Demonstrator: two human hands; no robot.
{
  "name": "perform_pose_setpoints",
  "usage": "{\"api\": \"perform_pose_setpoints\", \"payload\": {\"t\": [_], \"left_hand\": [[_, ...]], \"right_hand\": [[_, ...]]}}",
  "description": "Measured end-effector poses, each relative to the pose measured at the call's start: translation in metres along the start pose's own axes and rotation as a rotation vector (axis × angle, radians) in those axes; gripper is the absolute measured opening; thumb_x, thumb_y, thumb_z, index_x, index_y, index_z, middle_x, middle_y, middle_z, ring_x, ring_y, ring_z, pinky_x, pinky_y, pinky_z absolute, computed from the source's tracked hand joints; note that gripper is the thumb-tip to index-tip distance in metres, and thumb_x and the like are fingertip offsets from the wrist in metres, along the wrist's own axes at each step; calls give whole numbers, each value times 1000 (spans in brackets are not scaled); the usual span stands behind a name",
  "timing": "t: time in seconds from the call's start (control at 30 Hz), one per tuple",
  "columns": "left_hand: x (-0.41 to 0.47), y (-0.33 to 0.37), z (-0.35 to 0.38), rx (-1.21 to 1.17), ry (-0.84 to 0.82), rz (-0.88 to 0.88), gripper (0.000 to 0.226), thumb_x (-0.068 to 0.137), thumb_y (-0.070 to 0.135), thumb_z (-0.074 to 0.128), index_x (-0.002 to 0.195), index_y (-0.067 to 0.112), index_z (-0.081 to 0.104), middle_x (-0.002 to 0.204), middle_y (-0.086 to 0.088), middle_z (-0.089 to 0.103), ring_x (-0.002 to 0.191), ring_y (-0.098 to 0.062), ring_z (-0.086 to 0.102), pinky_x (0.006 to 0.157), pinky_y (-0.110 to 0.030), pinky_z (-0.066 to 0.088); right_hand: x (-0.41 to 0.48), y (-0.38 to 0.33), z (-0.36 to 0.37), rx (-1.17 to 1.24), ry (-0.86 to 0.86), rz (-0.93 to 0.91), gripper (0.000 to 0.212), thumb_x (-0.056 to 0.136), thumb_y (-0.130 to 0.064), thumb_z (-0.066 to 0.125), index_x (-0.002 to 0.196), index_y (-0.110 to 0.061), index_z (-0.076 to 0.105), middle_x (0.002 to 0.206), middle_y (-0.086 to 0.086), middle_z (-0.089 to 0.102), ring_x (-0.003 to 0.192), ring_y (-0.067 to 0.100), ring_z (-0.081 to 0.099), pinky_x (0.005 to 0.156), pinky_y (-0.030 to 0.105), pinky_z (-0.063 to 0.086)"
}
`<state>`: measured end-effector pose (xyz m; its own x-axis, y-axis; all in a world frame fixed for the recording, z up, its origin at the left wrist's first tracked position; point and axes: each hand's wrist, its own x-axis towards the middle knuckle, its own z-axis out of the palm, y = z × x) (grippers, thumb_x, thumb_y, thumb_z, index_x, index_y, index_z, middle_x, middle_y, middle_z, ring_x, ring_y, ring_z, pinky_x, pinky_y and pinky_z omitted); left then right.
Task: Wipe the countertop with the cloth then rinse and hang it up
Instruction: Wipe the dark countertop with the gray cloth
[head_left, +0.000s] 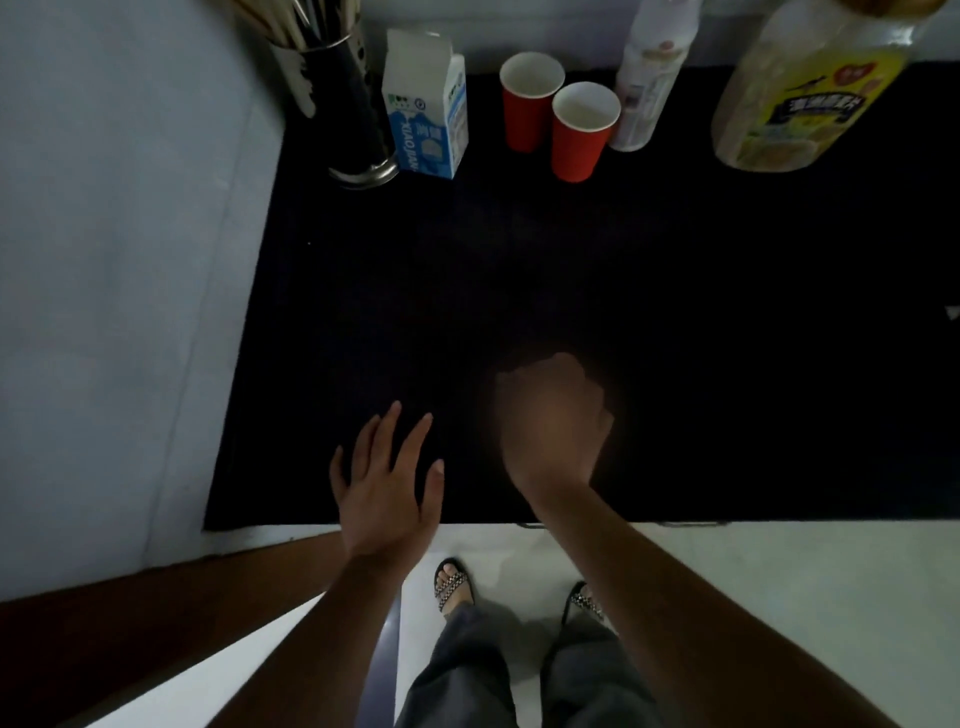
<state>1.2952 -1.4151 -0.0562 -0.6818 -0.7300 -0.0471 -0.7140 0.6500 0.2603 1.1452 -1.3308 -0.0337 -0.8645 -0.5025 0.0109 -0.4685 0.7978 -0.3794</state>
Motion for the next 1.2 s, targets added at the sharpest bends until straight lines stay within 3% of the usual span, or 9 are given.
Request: {"api": "perform_pose_setpoints", "payload": {"t": [0.1,0.23,0.4,0.5,0.7,0.87,1.1,1.2], "left_hand": [[0,1,-5,1,-42,11,53,87,46,34,136,30,43,147,-5,43,136,-26,33,107,-58,24],[0,4,-12,-24,-66,27,54,87,47,32,135,27,48,147,-5,43,135,-30,38,107,-58,23],[2,3,-21,-100,-106,49,57,88,51,29,137,28,47,151,-3,36,138,-29,32,107,-58,19],[11,2,-27,-51,-108,212,51,91,43,33,136,26,48,149,-3,40,134,-27,39,105,-56,25],[41,37,-25,-38,-136,400,48,90,41,38,134,25,51,145,-4,45,130,-26,43,101,-51,34],[56,91,-5,-69,-161,498,42,91,34,53,132,24,53,144,-4,46,130,-26,43,101,-51,32],[82,171,21,-44,-159,457,46,92,39,49,136,27,47,149,-2,38,135,-23,36,106,-53,29],[90,188,29,9,-153,360,48,93,42,41,139,30,41,151,-1,34,136,-22,31,107,-50,26]], "right_hand": [[-33,-18,11,-22,-35,-153,28,86,-47,50,110,-33,55,131,0,46,106,23,47,81,40,41],[-60,15,4,-73,-29,-127,31,85,-47,58,113,-34,55,129,1,49,105,25,51,81,39,43],[-30,69,-20,-84,53,171,33,91,-47,47,118,-30,55,134,6,39,109,32,42,87,43,36],[11,58,-20,-74,92,353,38,92,-50,40,120,-28,54,138,6,33,114,32,37,91,45,33],[-14,47,-13,-76,29,3,37,88,-55,44,116,-34,56,133,1,44,112,26,43,88,41,39],[-39,123,-37,-38,70,94,40,88,-52,48,122,-33,54,135,3,42,117,27,39,93,42,36],[85,197,-72,-41,172,372,40,91,-54,40,120,-30,55,139,4,35,115,33,37,90,44,32],[119,176,-64,-76,108,278,38,91,-53,40,119,-33,55,140,1,35,116,32,38,90,45,34]]}}
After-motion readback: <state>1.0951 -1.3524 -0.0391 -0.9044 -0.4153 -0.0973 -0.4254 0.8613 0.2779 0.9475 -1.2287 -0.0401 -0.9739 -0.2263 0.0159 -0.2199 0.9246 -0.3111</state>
